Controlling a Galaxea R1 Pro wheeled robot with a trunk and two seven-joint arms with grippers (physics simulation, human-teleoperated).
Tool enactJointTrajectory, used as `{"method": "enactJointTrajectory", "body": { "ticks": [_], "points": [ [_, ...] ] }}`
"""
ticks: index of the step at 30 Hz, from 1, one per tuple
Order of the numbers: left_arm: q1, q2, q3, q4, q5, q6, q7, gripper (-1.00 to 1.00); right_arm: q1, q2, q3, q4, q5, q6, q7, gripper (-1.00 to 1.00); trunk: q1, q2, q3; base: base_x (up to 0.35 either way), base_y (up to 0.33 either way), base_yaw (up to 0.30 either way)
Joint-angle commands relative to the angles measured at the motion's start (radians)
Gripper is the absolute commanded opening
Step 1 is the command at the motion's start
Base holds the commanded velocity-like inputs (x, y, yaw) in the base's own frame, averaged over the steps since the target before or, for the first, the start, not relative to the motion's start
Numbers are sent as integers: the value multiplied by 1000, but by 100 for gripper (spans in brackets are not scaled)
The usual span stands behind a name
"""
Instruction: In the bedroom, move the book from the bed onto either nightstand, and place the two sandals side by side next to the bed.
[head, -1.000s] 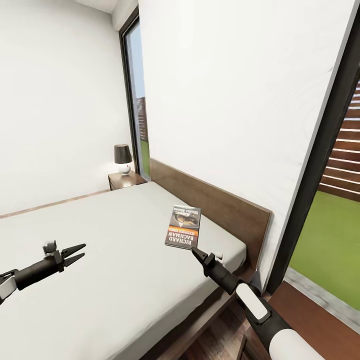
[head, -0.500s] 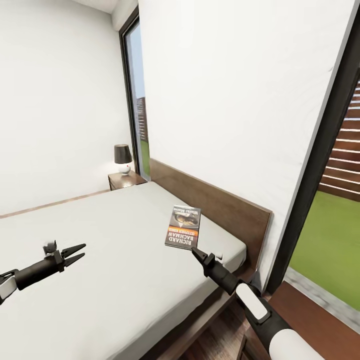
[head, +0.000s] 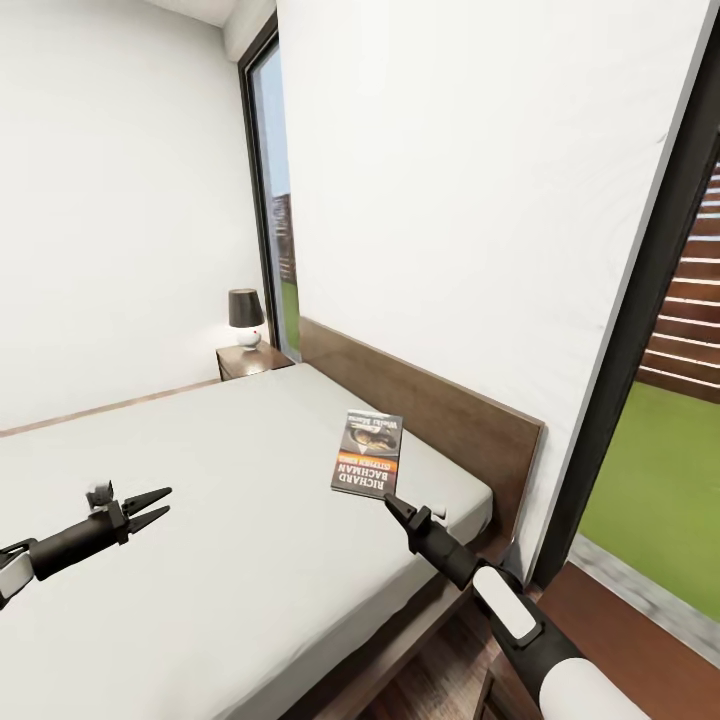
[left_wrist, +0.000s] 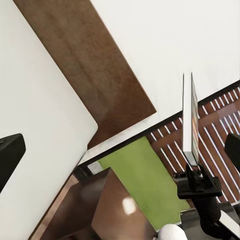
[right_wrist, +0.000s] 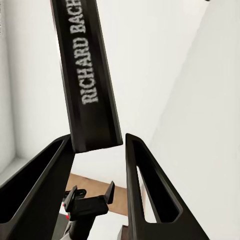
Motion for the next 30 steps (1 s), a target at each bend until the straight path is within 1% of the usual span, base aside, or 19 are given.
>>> {"method": "enactJointTrajectory", "body": {
  "ticks": [1,15,24,30],
  "points": [
    [-1,0,-8,0,10,11,-3,100,-1,-1,4,0,-11,5,0,-100,0,-1,-1,0,0,0],
    [-1,0,-8,0,10,11,-3,100,-1,0,3,-1,-11,5,0,-100,0,-1,-1,0,0,10],
    [-1,0,-8,0,10,11,-3,100,-1,0,3,-1,-11,3,0,-100,0,-1,-1,-9,0,156],
    [-1,0,-8,0,10,11,-4,100,-1,0,3,0,-11,3,0,-100,0,-1,-1,-173,0,201]
  ]
}}
